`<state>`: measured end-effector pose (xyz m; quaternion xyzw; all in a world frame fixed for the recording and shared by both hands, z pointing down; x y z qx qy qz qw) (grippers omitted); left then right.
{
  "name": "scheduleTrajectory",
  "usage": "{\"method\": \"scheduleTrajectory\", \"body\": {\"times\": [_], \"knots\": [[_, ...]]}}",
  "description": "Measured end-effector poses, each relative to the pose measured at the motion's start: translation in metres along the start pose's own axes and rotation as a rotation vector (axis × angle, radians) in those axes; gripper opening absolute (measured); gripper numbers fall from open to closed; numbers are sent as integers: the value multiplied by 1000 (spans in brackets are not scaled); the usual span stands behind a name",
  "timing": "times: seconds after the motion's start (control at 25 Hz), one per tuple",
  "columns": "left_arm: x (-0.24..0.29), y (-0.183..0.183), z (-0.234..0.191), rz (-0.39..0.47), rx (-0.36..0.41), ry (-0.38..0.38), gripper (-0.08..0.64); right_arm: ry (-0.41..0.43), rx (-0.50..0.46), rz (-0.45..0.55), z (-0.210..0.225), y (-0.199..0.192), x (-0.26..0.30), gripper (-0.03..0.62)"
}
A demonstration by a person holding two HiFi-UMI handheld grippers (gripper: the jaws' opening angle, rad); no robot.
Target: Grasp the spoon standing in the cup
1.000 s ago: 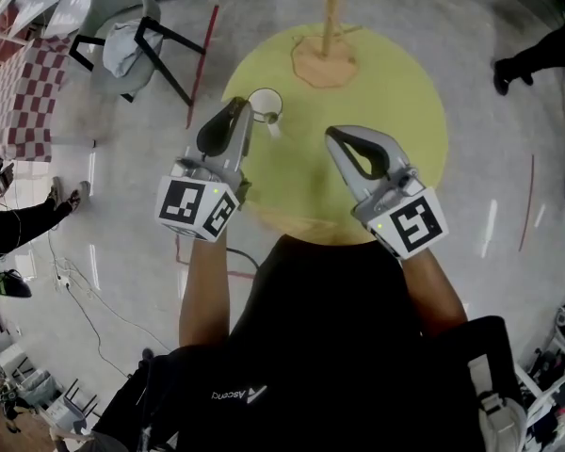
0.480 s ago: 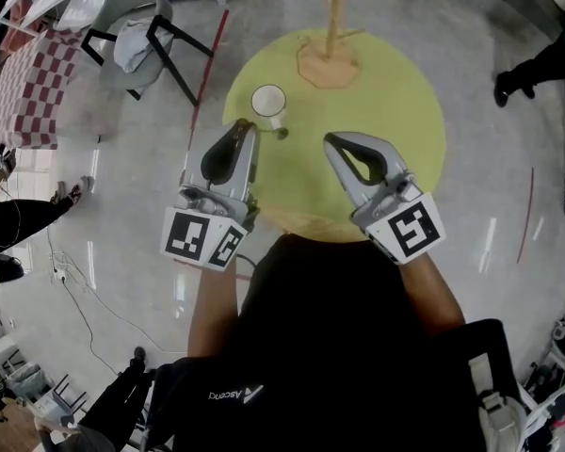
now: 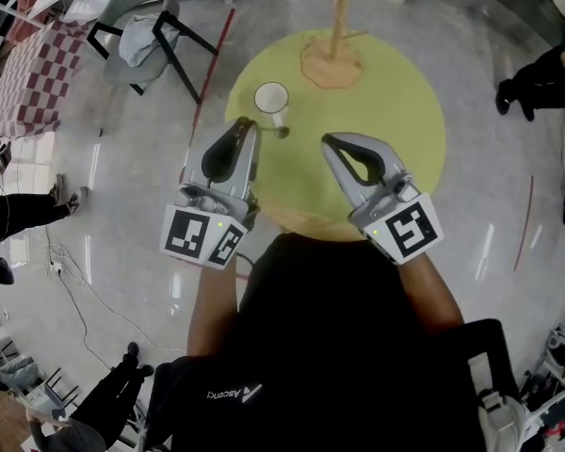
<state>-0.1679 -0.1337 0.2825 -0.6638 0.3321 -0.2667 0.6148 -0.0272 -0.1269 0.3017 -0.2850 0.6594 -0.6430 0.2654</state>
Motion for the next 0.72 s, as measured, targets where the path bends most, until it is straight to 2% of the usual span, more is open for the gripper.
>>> {"method": "scheduleTrajectory", "body": {"times": [0.72], "knots": [[2, -1, 1, 3, 4, 2, 49, 9, 1, 10, 1, 0, 1, 3]]}}
Point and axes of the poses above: the fingertips, and each gripper's own axes: x forward along the fingers, z to its right, y out of its top, the point moved 3 cm from there along -x, backward along the fingers, and after that the axes turned 13 degrees about -y, right-handed, at the moved point
